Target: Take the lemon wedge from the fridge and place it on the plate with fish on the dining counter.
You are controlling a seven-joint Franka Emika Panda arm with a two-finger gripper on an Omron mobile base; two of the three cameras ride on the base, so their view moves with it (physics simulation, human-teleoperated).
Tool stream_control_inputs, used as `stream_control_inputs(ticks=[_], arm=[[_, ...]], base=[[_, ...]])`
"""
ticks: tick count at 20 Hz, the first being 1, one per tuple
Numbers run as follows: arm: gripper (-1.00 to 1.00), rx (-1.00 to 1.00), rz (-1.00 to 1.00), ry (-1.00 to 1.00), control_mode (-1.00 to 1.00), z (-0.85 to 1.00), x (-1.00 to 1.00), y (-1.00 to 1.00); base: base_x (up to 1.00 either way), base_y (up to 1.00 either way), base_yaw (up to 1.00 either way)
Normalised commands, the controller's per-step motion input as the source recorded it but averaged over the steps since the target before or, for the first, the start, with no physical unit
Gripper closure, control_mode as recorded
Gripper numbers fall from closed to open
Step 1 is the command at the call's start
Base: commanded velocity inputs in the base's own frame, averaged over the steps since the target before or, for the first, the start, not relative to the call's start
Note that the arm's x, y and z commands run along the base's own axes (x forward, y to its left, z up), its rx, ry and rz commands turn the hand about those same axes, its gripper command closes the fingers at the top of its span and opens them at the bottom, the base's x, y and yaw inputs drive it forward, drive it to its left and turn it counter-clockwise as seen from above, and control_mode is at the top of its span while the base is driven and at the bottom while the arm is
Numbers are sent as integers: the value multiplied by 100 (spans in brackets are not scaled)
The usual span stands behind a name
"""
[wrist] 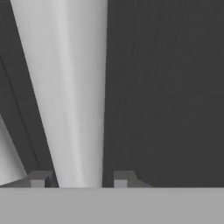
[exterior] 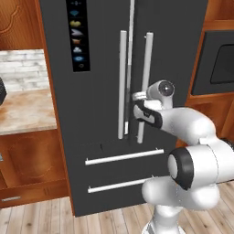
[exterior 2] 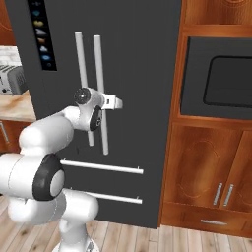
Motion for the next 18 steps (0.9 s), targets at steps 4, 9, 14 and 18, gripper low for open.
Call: stream_control_inputs(ticks=[4,9,14,18], arm=[[100,6,-31,-7,-100,14,-94,-100],[100,7,-31,-4,-100,16,-88,-100],[-100,10,-32,-1,-100,23,-89,-100],[-100,13,-29,-13,-100,54,-92,-29]], base=[[0,0,0],[0,0,0],[0,0,0],[0,0,0]])
